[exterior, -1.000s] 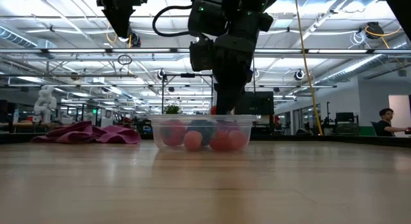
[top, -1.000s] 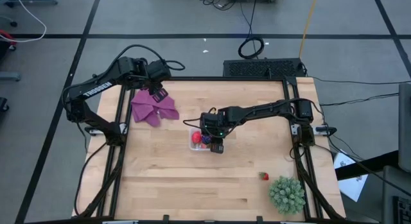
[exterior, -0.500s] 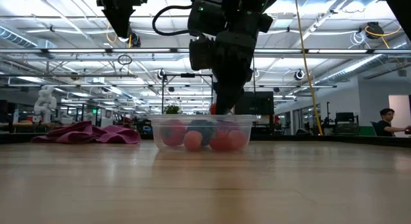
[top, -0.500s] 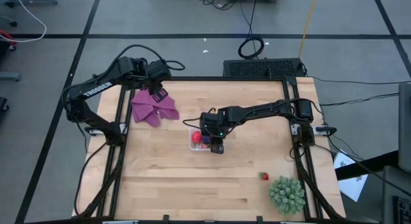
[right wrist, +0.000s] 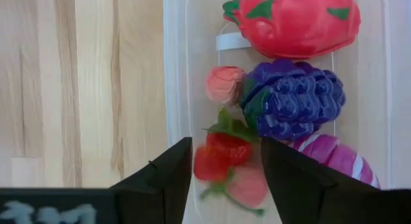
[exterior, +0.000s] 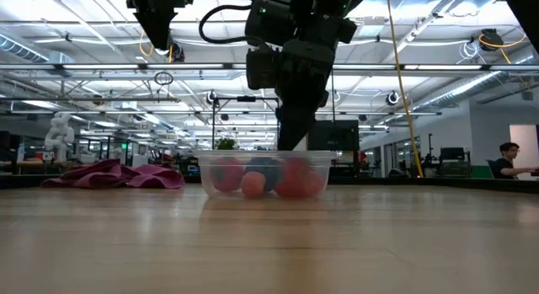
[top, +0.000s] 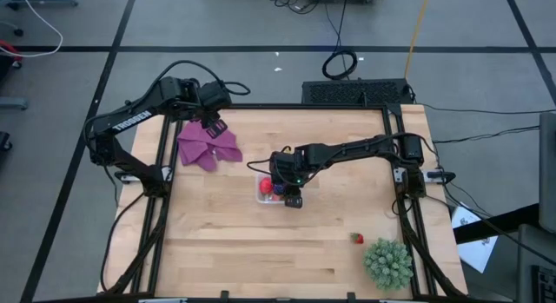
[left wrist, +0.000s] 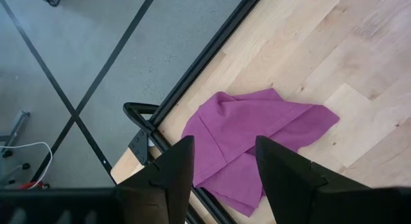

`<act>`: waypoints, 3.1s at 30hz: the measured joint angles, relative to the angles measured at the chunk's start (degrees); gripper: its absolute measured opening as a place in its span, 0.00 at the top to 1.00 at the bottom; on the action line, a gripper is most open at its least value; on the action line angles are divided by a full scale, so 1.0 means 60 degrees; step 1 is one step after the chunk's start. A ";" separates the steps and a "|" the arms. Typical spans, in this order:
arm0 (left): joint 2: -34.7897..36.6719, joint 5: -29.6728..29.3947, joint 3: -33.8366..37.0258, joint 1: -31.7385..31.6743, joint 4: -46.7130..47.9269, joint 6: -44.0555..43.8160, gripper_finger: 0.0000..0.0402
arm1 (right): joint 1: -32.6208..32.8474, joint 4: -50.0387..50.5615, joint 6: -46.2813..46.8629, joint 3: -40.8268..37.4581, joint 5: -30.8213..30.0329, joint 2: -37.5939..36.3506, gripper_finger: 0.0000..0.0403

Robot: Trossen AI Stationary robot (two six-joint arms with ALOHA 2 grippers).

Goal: Pick and placing Produce into tupperware
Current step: Put the red strawberry into the transparent bin

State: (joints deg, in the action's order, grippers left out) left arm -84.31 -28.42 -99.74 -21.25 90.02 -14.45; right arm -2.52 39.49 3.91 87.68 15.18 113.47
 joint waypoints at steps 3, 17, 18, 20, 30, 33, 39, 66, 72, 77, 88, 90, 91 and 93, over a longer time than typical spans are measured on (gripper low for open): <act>0.0001 0.0000 0.0000 0.0002 0.0000 0.0002 0.57 | -0.0010 0.0017 -0.0055 0.0122 -0.0004 0.0000 0.56; 0.0000 0.0249 0.0000 0.0048 0.0000 0.0006 0.57 | 0.0208 0.6398 0.1128 0.2306 -0.2055 -0.1511 0.56; 0.0000 0.0249 0.0000 0.0054 0.0000 0.0006 0.57 | 0.0331 0.6984 0.1629 0.2306 -0.2038 -0.1659 0.56; 0.0000 0.0251 0.0000 0.0064 0.0000 -0.0009 0.57 | 0.0686 0.7969 0.2616 0.2306 -0.2036 -0.1875 0.56; 0.0004 0.0353 0.0000 0.0144 0.0000 -0.0222 0.57 | 0.2950 0.8444 0.4454 0.2100 -0.1749 -0.2073 0.56; 0.0000 0.0426 0.0000 0.0266 0.0000 -0.0224 0.57 | 0.3489 0.8394 0.4794 0.1770 -0.1770 -0.2126 0.56; 0.0000 0.0426 0.0000 0.0520 -0.0011 -0.0229 0.57 | 0.4194 0.8395 0.5943 0.0736 -0.1749 -0.2127 0.56; 0.0000 0.0412 0.0000 0.0876 -0.0055 -0.0475 0.57 | 0.4251 0.6809 0.8599 -0.1137 0.0808 -0.2127 0.51; 0.0002 0.0408 0.0000 0.0876 -0.0057 -0.0479 0.57 | 0.4251 0.6475 0.8814 -0.1433 0.1380 -0.2127 0.46; 0.0003 0.0404 0.0000 0.0876 -0.0058 -0.0480 0.57 | 0.4251 0.5699 0.8810 -0.2121 0.1961 -0.2120 0.42; 0.0003 0.0393 0.0000 0.0876 -0.0058 -0.0508 0.57 | 0.4229 0.3625 0.8741 -0.3509 0.2624 -0.2124 0.42; 0.0000 0.0393 0.0000 0.0876 -0.0058 -0.0505 0.57 | 0.4207 0.3384 0.8742 -0.3779 0.2793 -0.2124 0.42; 0.0004 0.0393 0.0000 0.0873 -0.0058 -0.0504 0.57 | 0.4184 0.3295 0.8737 -0.3903 0.2843 -0.2124 0.42; 0.0001 0.0390 0.0000 0.0873 -0.0058 -0.0504 0.57 | 0.4108 0.3193 0.8729 -0.4101 0.3000 -0.2124 0.42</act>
State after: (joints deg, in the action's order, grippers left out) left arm -84.31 -26.09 -99.74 -16.01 89.67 -17.47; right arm 22.12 58.64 56.29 63.08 33.18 100.73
